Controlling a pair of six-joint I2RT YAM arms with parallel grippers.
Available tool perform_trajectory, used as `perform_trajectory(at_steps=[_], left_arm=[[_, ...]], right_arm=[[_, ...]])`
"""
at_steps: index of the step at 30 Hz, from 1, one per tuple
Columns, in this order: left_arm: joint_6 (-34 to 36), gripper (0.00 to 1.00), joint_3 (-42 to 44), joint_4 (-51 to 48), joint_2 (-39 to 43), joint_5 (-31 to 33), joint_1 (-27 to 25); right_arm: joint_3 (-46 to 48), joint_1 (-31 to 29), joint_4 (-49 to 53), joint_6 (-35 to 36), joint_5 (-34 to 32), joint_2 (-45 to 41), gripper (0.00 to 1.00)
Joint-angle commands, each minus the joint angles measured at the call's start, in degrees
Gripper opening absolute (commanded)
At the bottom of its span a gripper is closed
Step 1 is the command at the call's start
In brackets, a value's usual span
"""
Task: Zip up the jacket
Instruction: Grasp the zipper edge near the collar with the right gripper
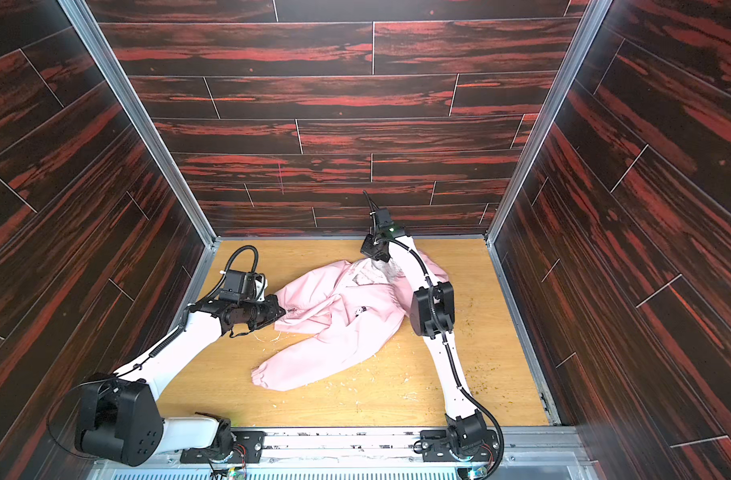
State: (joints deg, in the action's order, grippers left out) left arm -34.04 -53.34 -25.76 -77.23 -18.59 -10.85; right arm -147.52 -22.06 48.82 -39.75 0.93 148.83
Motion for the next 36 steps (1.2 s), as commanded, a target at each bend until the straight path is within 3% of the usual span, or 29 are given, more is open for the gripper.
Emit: perform_trajectory(at_steps=[1,5,6,25,27,34,36], left_arm=[[0.9,0.0,-0.7,-1.3,0.6,0.3,0.0],[0.9,0.0,-1.0,-1.1,0.3,0.2,0.0],[1.0,0.0,-0.9,-1.0,0.3,0.2,0.0],[0.9,0.0,-0.1,-1.0,0.9,0.3,0.0],[0.9,0.0,-0.1,-0.9,1.0,0.3,0.0],[1.0,0.0,0.0,-0.7,0.4,0.7,0.0],[0.7,0.0,0.5,-0.2,0.3,0.9,0.3]], right_arm=[[1.4,-0.1,-0.8,0.7,1.8,1.9,0.06],[1.9,-0.2,0.0,0.5,0.6,1.6,0.36],[2.2,-0.2,0.1,0.4,0.4,1.6,0.39],[4.8,-0.8,3.0,1.8,-4.6,1.2,0.41],[5.0,-0.9,2.2,2.0,-2.9,1.3,0.38],[5.0,-1.0,-0.7,1.8,0.8,0.1,0.01],[5.5,-0.9,-1.5,2.3,0.8,-1.5,0.0]])
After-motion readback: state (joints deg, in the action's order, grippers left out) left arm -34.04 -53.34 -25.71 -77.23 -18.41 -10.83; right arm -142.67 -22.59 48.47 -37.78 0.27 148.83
